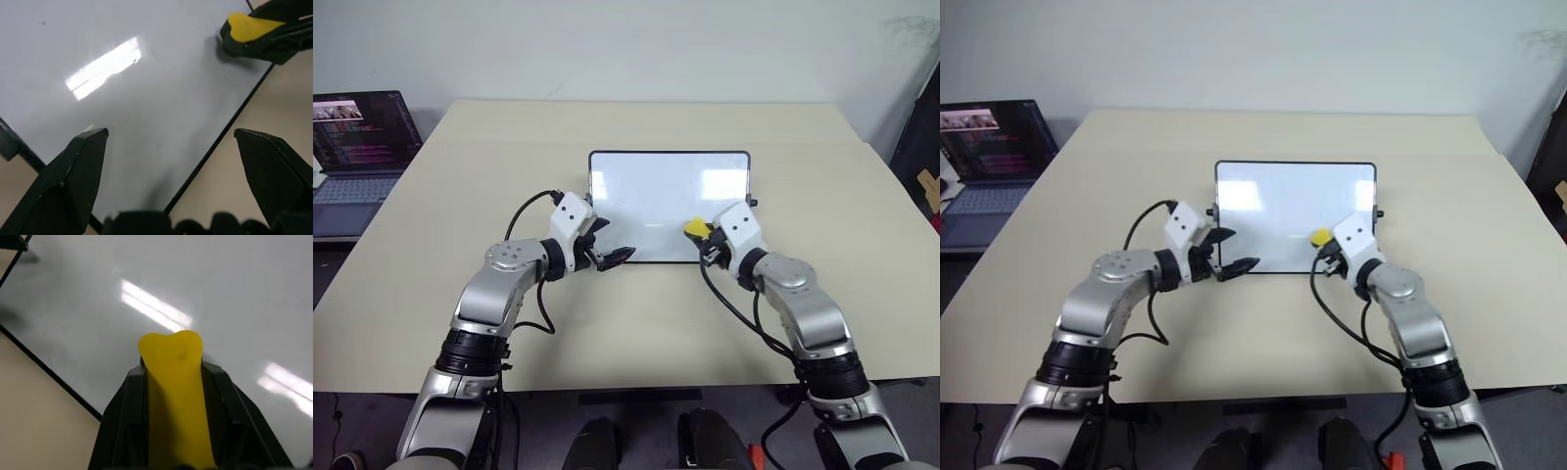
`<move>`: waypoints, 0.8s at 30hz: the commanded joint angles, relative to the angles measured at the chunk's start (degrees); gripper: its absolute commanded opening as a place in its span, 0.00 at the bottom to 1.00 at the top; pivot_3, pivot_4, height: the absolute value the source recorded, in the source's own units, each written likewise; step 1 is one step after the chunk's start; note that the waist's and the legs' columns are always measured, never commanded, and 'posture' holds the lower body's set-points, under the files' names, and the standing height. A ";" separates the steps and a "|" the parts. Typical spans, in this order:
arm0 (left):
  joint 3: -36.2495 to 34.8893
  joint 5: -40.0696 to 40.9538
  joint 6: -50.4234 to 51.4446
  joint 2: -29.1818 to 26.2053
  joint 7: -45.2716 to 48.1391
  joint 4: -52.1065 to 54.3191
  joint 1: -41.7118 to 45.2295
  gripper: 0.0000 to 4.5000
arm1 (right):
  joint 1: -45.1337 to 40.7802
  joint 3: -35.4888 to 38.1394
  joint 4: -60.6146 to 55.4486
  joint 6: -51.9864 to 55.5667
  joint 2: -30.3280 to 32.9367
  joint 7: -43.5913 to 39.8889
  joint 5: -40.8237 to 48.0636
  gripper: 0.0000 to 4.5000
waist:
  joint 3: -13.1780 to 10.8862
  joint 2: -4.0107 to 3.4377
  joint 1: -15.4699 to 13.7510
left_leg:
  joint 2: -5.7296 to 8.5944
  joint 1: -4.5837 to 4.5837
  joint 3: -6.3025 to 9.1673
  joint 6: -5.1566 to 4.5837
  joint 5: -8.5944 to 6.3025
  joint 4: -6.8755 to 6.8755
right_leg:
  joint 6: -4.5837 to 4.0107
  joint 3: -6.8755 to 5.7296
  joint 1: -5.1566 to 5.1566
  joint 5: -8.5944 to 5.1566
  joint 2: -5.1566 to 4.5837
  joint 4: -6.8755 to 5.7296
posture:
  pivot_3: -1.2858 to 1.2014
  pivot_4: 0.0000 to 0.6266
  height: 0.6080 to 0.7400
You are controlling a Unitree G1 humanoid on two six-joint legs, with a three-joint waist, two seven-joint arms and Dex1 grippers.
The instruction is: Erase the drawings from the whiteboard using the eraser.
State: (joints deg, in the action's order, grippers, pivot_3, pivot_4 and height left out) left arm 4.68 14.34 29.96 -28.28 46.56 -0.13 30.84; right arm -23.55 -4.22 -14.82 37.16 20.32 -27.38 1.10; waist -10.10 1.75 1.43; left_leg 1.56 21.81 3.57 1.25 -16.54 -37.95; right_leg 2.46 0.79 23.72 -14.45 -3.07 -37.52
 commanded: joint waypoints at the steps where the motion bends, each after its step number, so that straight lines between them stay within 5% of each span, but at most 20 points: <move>1: 0.63 2.52 -2.60 1.07 3.33 3.74 2.23 1.00 | 5.10 6.62 -9.24 2.85 4.56 -1.69 2.81 0.25 | 0.00 0.00 -0.57 | 0.01 0.17 0.07 0.03 0.02 0.00 | 0.00 -0.04 0.08 0.00 -0.01 0.12 | 0.52 0.24 1.00; 10: 10.08 3.14 -8.69 5.75 14.80 2.84 7.35 1.00 | 17.13 20.89 -14.33 10.25 3.82 5.46 5.96 0.25 | 0.00 -0.02 -1.18 | 0.00 0.25 -0.03 0.00 -0.02 0.05 | 0.03 -0.01 0.04 0.00 0.01 0.40 | 0.52 0.24 1.00; 24: 16.97 -1.51 -20.78 15.19 22.71 -11.77 17.36 1.00 | 8.67 26.28 3.52 7.47 0.77 13.87 8.40 0.25 | 0.06 -0.15 -0.94 | 0.00 -0.02 -0.27 -0.20 -0.11 0.01 | 0.10 0.00 -0.17 0.03 0.28 0.34 | 0.52 0.24 1.00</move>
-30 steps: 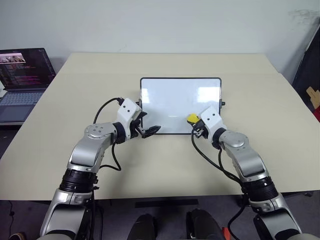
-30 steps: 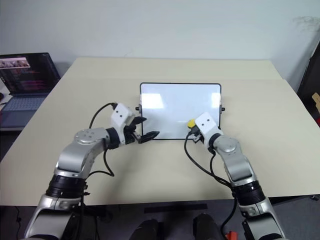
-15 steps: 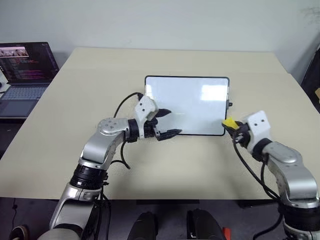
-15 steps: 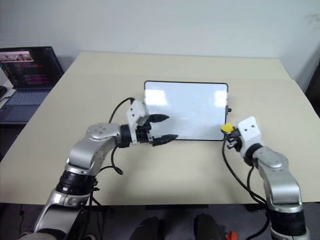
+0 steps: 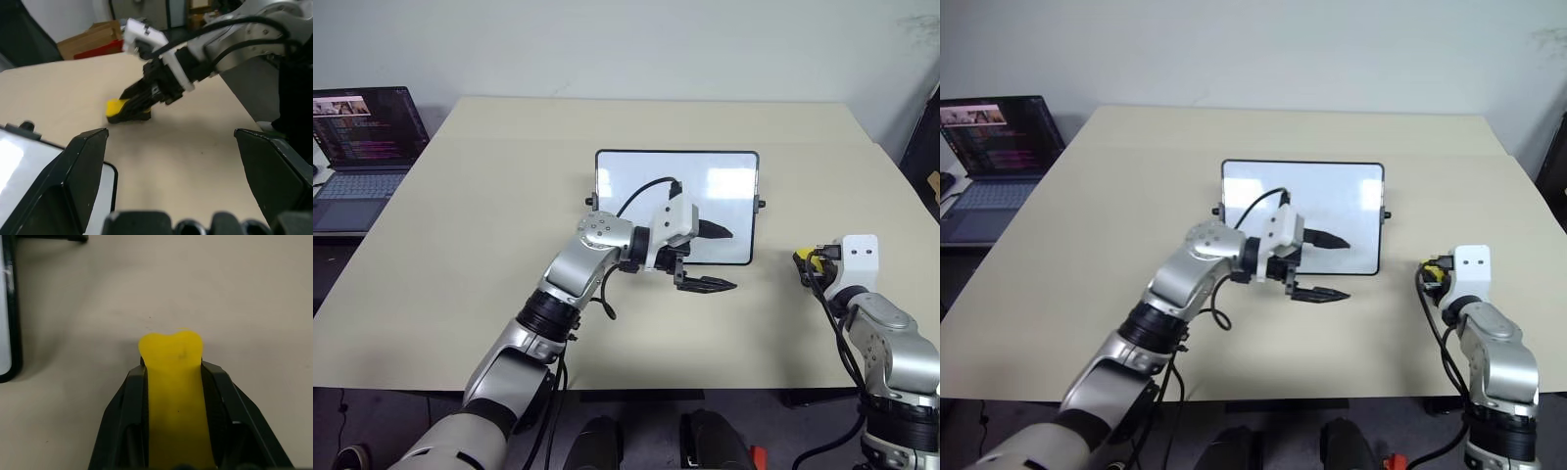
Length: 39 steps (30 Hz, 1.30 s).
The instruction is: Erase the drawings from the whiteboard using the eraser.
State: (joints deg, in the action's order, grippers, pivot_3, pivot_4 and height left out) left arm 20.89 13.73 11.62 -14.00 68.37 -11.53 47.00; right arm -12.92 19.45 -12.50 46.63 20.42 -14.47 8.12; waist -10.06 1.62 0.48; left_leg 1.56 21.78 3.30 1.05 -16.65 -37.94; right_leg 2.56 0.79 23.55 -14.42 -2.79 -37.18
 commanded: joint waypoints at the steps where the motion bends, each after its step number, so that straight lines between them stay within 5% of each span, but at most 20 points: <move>1: 0.90 -1.21 -2.81 1.19 0.90 -0.62 1.15 1.00 | -2.39 2.90 2.14 -2.30 0.63 1.16 1.65 0.25 | 0.01 -0.04 0.01 | 0.00 0.00 -0.02 -0.02 -0.01 0.00 | 0.00 0.01 0.00 0.00 0.00 0.01 | 0.52 0.24 1.00; 2: 0.93 -1.43 -2.96 1.48 0.81 -0.76 1.08 1.00 | -2.81 3.16 3.02 -2.71 0.59 1.43 1.83 0.25 | 0.02 -0.05 0.01 | 0.00 0.00 -0.03 -0.03 -0.02 0.00 | 0.01 0.02 0.00 0.00 0.00 0.00 | 0.52 0.24 1.00; 12: 0.00 -2.62 -1.63 0.59 -1.68 2.04 -1.32 1.00 | -5.66 3.78 7.26 -8.09 0.76 2.23 3.95 0.99 | 0.07 -0.15 0.03 | 0.00 -0.01 -0.04 -0.05 -0.03 -0.02 | 0.01 0.04 0.00 0.00 0.00 -0.03 | 0.52 0.24 1.00; 20: -8.52 -1.59 4.34 -3.84 -13.87 11.54 -11.48 1.00 | -3.63 1.90 -7.92 -14.99 -1.68 2.41 7.12 0.99 | 0.10 -0.30 0.98 | -0.05 -0.02 -0.01 -0.05 -0.03 -0.02 | 0.02 0.07 0.03 0.00 -0.01 -0.07 | 0.52 0.24 1.00; 25: -21.45 -1.64 6.49 -2.89 -31.38 21.13 -25.13 1.00 | 6.05 -4.77 -17.06 -21.93 -5.17 4.36 2.72 0.99 | 0.13 -0.33 1.04 | -0.10 0.00 0.07 -0.04 -0.03 -0.01 | 0.02 0.15 0.02 0.00 -0.21 -0.04 | 0.52 0.24 1.00; 32: -30.87 -8.91 2.14 0.19 -50.39 32.15 -43.52 1.00 | 21.90 -8.47 -15.51 -32.80 -11.74 0.98 5.37 0.99 | 0.23 -0.36 0.81 | -0.06 -0.09 0.10 -0.04 -0.05 -0.03 | 0.05 0.17 -0.09 0.02 -0.30 -0.01 | 0.52 0.24 1.00; 39: -32.08 -12.16 3.14 3.74 -59.59 32.38 -49.65 1.00 | 22.85 -9.61 -10.52 -36.57 -13.24 -1.78 8.44 0.99 | 0.23 -0.34 0.12 | -0.02 -0.61 0.02 -0.08 -0.05 -0.09 | 0.10 0.05 -0.61 0.08 -0.25 0.00 | 0.52 0.24 1.00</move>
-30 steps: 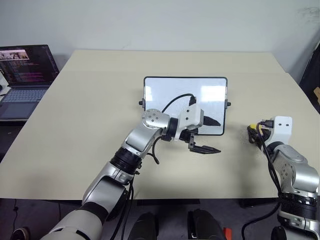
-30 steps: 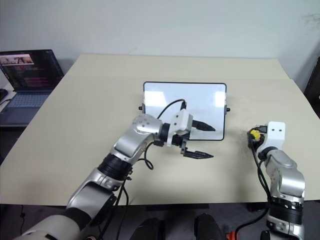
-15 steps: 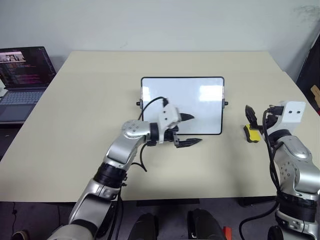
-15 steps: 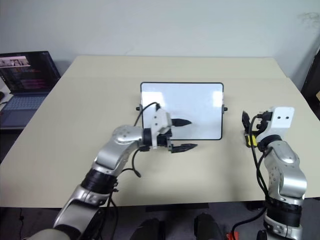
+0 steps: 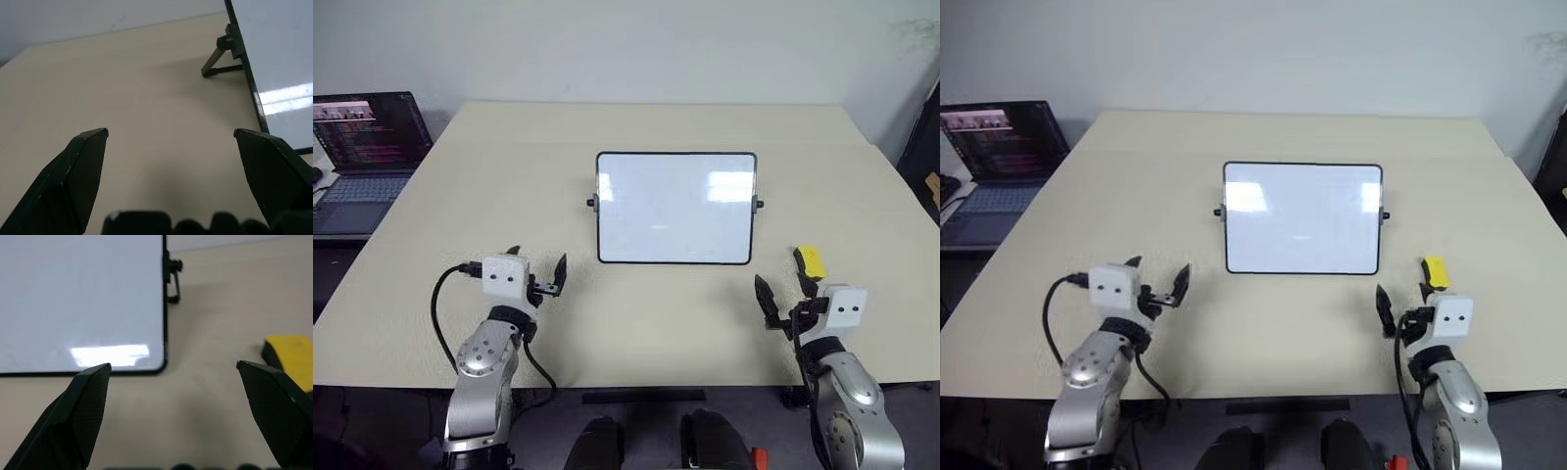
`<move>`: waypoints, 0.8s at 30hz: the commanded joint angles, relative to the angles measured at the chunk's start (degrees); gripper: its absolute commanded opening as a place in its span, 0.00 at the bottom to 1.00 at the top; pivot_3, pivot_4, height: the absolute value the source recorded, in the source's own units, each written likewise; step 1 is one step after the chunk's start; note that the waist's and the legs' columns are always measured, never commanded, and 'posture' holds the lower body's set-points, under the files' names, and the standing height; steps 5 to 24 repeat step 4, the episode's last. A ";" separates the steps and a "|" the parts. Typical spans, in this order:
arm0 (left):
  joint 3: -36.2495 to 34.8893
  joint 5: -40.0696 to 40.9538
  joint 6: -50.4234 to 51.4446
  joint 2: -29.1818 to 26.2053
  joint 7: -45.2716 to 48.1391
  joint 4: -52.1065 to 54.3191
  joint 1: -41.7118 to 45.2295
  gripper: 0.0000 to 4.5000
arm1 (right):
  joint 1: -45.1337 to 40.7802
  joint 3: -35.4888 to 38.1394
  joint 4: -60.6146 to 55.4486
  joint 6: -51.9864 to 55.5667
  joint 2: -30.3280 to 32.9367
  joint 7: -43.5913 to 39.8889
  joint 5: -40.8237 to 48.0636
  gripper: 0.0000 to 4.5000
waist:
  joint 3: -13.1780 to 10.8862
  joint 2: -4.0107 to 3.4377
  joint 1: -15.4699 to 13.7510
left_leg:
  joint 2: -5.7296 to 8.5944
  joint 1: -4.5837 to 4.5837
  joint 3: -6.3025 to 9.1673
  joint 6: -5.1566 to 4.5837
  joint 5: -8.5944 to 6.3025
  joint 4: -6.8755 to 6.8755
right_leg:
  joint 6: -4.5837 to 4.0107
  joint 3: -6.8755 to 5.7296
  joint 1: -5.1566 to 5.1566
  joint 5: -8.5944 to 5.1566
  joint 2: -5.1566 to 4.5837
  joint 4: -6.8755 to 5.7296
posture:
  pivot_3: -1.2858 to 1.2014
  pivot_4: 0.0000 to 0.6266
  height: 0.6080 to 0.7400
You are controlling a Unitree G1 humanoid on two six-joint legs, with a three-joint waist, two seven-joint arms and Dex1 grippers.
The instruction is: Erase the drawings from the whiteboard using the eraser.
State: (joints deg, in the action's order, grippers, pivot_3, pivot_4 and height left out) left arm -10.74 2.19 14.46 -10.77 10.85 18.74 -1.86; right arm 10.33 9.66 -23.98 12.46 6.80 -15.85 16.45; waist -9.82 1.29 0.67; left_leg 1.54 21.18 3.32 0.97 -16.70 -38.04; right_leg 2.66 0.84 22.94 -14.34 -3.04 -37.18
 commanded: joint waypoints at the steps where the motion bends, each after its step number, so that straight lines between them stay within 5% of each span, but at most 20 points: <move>1: -0.38 -0.36 0.73 0.65 -2.42 2.00 -0.71 1.00 | -0.96 0.22 1.81 -2.19 0.36 -0.18 0.25 0.99 | -0.01 -0.01 -0.14 | -0.03 -0.26 -0.04 0.00 0.00 0.05 | 0.00 0.00 -0.25 -0.02 0.02 0.03 | 0.52 0.24 1.00; 24: -0.32 0.57 1.39 1.03 -3.38 0.72 1.57 1.00 | -2.65 0.24 5.19 -1.75 1.05 -0.18 0.12 0.99 | 0.00 -0.01 -0.16 | -0.06 -0.44 0.00 -0.01 -0.01 0.06 | 0.04 -0.04 -0.47 -0.06 0.22 0.08 | 0.52 0.24 1.00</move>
